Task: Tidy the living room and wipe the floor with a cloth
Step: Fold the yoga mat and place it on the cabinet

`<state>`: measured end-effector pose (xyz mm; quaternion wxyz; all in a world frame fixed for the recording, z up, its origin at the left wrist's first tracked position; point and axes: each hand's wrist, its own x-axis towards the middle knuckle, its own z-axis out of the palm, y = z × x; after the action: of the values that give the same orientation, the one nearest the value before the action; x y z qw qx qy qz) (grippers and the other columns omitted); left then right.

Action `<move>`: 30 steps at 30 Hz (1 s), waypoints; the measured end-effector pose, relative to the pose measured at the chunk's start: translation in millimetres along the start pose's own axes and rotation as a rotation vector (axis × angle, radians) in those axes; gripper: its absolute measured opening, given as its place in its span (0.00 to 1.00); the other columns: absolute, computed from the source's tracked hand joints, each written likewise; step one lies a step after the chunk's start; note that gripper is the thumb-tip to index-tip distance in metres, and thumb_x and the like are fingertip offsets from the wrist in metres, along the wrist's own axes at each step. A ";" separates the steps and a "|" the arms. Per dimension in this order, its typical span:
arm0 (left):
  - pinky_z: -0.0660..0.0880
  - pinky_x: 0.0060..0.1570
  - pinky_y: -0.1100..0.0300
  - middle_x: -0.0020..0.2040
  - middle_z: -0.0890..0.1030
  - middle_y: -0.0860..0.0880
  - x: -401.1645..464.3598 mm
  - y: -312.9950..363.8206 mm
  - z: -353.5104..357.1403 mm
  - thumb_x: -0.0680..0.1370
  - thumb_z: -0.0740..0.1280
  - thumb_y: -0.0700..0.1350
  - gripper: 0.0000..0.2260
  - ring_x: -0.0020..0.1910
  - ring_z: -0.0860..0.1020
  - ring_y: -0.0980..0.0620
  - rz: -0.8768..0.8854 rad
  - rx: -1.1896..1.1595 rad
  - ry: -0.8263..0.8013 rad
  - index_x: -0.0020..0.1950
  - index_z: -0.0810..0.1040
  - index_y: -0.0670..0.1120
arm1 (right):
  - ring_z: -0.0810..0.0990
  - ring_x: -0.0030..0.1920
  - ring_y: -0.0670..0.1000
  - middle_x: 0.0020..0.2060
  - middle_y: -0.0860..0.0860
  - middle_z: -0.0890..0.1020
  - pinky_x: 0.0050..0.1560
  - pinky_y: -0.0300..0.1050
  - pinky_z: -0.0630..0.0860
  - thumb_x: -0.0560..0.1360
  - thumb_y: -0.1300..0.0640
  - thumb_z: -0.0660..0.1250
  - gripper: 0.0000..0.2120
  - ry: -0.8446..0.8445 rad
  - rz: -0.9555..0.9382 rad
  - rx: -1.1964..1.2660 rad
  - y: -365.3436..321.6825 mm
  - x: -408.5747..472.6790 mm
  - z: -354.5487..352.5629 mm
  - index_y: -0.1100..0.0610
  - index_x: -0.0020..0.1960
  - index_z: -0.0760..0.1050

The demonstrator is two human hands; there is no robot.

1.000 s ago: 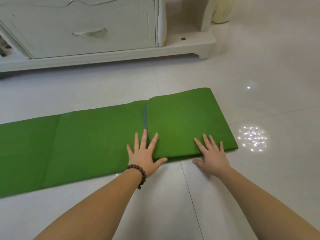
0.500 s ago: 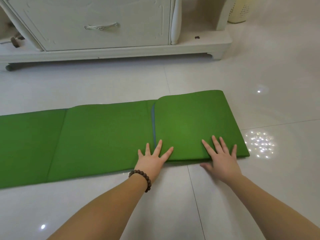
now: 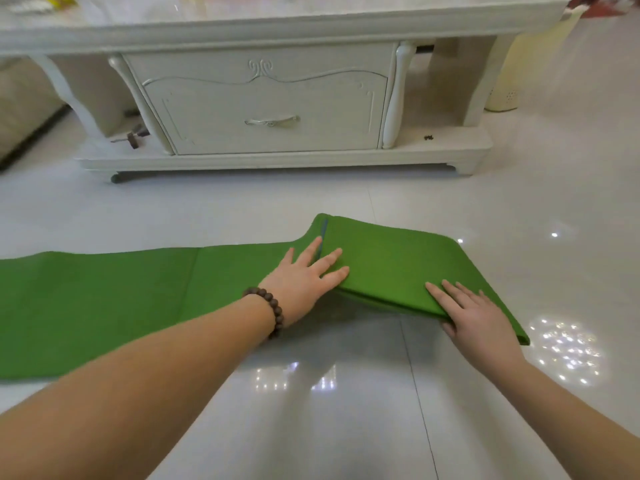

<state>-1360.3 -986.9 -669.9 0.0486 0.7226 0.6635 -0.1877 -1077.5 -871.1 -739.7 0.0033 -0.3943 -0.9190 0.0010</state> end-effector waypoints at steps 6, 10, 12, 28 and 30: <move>0.70 0.65 0.51 0.79 0.45 0.50 -49.0 -96.1 -34.3 0.76 0.54 0.27 0.37 0.78 0.50 0.45 -0.034 0.010 0.068 0.79 0.46 0.54 | 0.84 0.48 0.54 0.59 0.52 0.81 0.34 0.44 0.78 0.64 0.54 0.78 0.35 0.008 -0.111 -0.064 -74.9 44.1 -69.5 0.49 0.68 0.71; 0.67 0.67 0.54 0.79 0.50 0.49 -96.8 -151.4 -26.6 0.74 0.55 0.26 0.38 0.76 0.56 0.46 -0.156 -0.075 0.166 0.79 0.50 0.52 | 0.74 0.62 0.52 0.72 0.44 0.65 0.52 0.45 0.73 0.78 0.55 0.59 0.30 -0.053 -0.152 -0.062 -121.1 79.9 -98.7 0.41 0.76 0.51; 0.65 0.68 0.54 0.79 0.51 0.49 -125.5 -180.1 -10.1 0.73 0.55 0.25 0.38 0.75 0.57 0.47 -0.224 -0.134 0.223 0.78 0.52 0.53 | 0.74 0.62 0.51 0.72 0.42 0.66 0.52 0.44 0.73 0.78 0.54 0.57 0.28 -0.023 -0.205 -0.102 -155.3 100.3 -114.5 0.41 0.75 0.53; 0.65 0.65 0.55 0.72 0.67 0.43 -311.8 -376.0 162.0 0.69 0.57 0.22 0.34 0.69 0.68 0.42 -0.652 -0.372 0.461 0.71 0.70 0.45 | 0.61 0.73 0.58 0.76 0.57 0.54 0.67 0.52 0.67 0.80 0.66 0.51 0.34 -0.060 -0.443 -0.101 -477.0 165.0 -76.3 0.43 0.76 0.39; 0.65 0.66 0.54 0.73 0.66 0.44 -327.0 -387.3 189.1 0.69 0.56 0.22 0.35 0.69 0.67 0.42 -0.690 -0.385 0.418 0.72 0.69 0.47 | 0.60 0.74 0.58 0.77 0.57 0.54 0.70 0.53 0.64 0.80 0.64 0.51 0.33 -0.067 -0.442 -0.069 -507.5 161.9 -53.1 0.43 0.76 0.39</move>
<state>-1793.8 -1310.4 -665.7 -0.0182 0.4589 0.8843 0.0841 -1556.5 -1103.5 -683.5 -0.0404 -0.1830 -0.9821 -0.0179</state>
